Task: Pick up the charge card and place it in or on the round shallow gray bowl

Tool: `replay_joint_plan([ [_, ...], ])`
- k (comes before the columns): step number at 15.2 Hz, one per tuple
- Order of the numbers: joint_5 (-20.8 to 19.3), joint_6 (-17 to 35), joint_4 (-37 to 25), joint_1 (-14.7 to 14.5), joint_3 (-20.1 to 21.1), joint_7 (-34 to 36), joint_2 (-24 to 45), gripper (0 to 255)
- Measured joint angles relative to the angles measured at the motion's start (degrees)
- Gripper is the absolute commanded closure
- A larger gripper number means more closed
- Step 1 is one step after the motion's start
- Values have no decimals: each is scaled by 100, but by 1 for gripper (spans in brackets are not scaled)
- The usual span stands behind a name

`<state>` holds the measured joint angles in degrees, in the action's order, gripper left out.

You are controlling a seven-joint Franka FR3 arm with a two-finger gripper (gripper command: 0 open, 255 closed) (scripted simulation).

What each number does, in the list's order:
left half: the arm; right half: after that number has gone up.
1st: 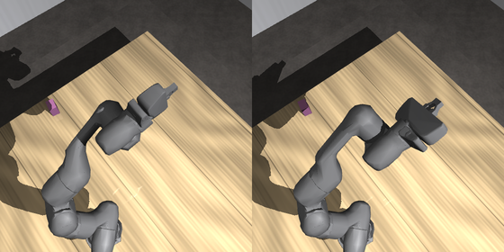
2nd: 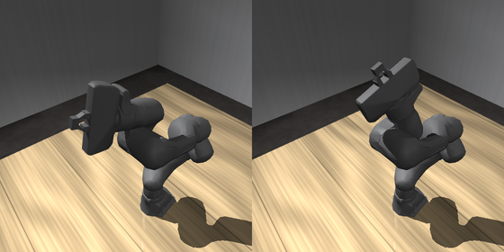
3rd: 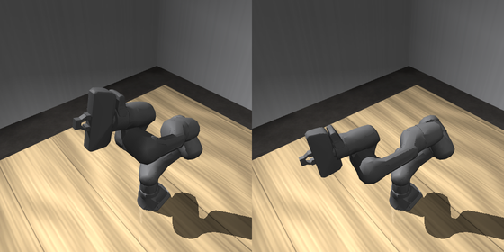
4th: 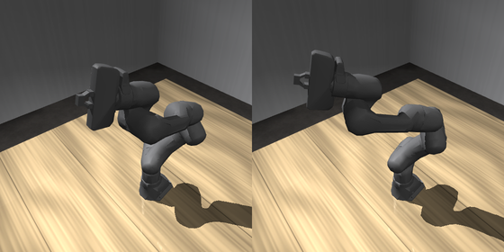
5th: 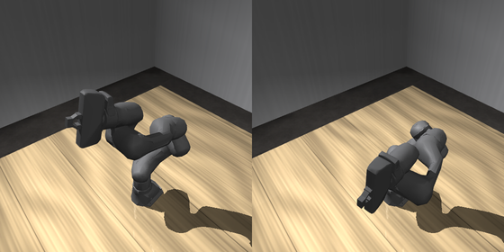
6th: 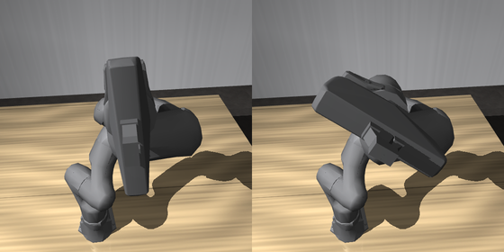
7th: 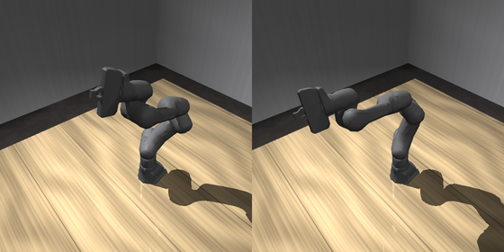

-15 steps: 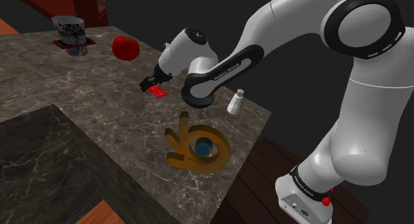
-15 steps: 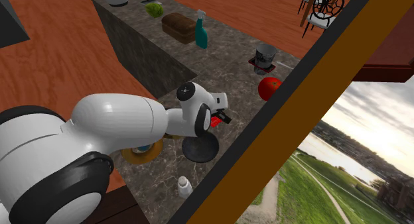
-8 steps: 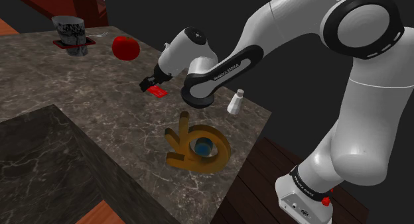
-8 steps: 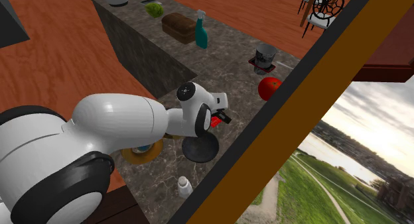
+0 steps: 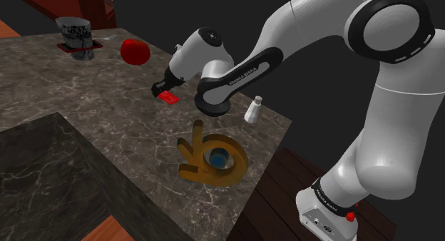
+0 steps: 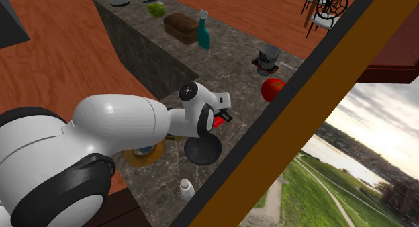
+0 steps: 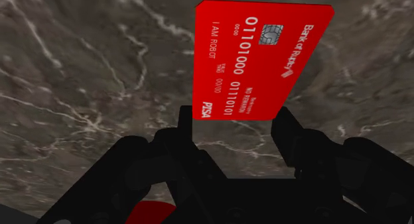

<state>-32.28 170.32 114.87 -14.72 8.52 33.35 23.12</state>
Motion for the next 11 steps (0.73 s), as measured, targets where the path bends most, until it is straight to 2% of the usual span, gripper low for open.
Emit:
replay_joint_plan([
  [3,4,-29,33,-2,-4,13,-34,255],
  [11,450,-474,12,307,407,-424,-396,255],
])
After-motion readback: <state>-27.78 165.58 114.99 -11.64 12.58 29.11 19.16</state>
